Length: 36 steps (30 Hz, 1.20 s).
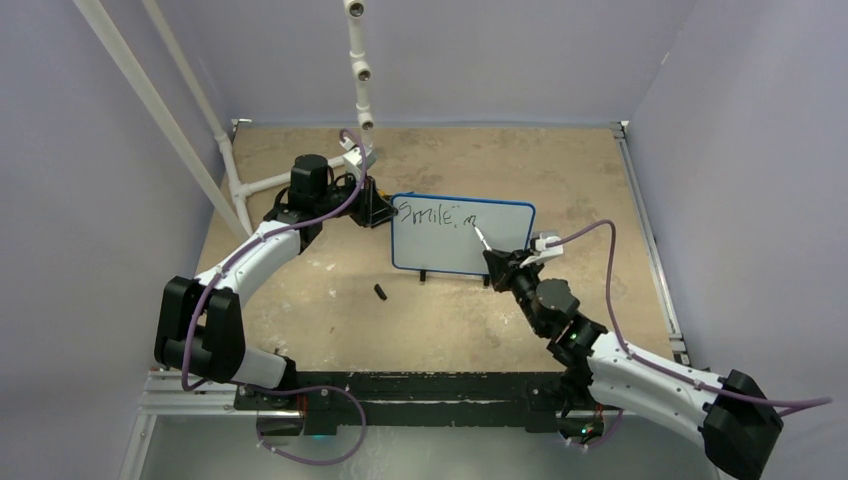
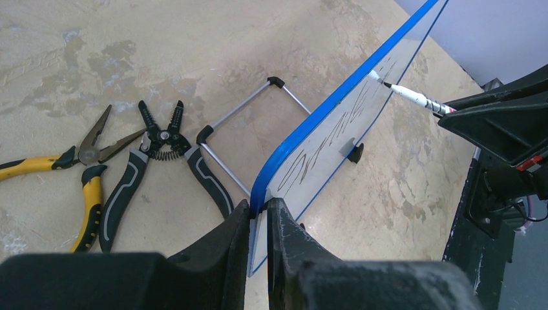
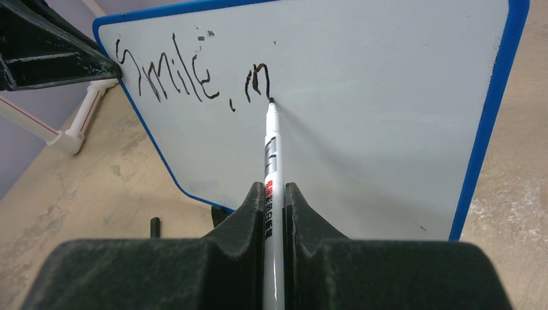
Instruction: Write a sentence on the whiteboard
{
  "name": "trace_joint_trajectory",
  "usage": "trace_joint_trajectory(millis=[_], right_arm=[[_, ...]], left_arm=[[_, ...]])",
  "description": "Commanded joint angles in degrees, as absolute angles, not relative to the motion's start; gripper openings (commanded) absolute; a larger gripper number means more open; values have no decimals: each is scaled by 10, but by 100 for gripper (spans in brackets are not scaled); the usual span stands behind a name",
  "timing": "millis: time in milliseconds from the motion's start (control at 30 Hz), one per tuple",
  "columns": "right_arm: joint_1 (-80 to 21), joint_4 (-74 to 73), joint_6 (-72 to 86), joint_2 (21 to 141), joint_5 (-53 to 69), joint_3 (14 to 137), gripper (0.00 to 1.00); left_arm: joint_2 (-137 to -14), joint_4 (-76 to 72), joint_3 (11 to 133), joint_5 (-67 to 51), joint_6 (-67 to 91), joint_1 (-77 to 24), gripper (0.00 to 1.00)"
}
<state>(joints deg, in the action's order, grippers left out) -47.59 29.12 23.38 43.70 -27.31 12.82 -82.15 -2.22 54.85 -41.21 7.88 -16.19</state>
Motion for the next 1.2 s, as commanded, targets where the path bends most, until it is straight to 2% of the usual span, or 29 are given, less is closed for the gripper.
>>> trace_joint_trajectory(millis=[0, 167, 667, 1167], right_arm=[[-475, 291, 221, 407, -266, 137, 0], [-475, 303, 198, 383, -287, 134, 0], [-475, 338, 170, 414, -320, 143, 0], [-475, 340, 175, 442, -296, 148, 0]], left_arm=[[-799, -37, 555, -419, 70, -163, 0], [-799, -37, 554, -418, 69, -162, 0], [-800, -36, 554, -418, 68, -162, 0], [-801, -35, 555, -418, 68, -162, 0]])
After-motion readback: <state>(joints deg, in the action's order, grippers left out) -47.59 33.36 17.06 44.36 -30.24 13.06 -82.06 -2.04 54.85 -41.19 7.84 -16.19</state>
